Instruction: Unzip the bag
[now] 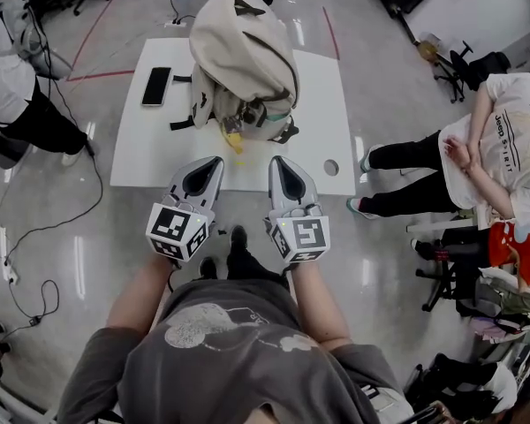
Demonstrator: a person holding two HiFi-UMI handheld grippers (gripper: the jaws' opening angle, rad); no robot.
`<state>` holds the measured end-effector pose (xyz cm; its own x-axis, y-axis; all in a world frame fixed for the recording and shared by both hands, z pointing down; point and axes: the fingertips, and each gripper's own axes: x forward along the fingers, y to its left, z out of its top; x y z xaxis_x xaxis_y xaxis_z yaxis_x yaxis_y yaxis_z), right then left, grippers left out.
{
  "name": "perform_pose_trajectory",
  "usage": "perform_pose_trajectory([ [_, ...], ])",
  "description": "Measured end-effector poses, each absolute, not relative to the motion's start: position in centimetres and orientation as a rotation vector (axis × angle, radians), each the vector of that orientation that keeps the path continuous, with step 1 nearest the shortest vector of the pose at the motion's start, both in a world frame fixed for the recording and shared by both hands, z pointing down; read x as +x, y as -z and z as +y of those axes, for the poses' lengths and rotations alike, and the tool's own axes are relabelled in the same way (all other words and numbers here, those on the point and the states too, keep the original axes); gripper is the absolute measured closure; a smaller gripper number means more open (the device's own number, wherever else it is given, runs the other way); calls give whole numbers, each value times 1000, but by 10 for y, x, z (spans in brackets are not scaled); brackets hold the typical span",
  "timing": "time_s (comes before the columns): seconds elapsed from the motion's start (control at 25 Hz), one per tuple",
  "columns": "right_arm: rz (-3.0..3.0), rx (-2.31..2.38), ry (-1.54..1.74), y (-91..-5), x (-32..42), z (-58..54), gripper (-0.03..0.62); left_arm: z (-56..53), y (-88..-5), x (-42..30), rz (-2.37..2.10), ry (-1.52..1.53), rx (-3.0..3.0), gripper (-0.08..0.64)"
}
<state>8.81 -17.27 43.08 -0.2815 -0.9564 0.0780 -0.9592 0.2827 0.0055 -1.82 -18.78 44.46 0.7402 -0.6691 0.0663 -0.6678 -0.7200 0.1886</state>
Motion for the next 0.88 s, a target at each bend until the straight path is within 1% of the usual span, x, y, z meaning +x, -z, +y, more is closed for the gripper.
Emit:
perform_pose_trajectory([
  [0.08, -2485, 1821, -71, -431, 93, -186, 592, -200, -445, -8, -1081, -21, 2753, 551],
  [0.12, -2500, 1814, -82, -430, 96, -192, 592, -206, -445, -3, -1084, -36, 2759, 534],
  [0.16, -2515, 1807, -90, -429, 99, -199, 592, -212, -445, 2, -1087, -48, 2764, 479],
  [0.2, -2526, 1798, -94, -428, 101, -206, 592, -218, -446, 6, -1094, -61, 2767, 462],
  [0.4, -2566, 1721, -95, -431, 108, -234, 592, -254, -456, 21, -1162, -129, 2740, 435],
  [0.64, -2607, 1632, -130, -446, 115, -258, 592, -292, -469, 41, -1271, -203, 2719, 351],
  [0.88, -2650, 1547, -134, -452, 120, -273, 592, -319, -486, 56, -1337, -255, 2674, 351],
])
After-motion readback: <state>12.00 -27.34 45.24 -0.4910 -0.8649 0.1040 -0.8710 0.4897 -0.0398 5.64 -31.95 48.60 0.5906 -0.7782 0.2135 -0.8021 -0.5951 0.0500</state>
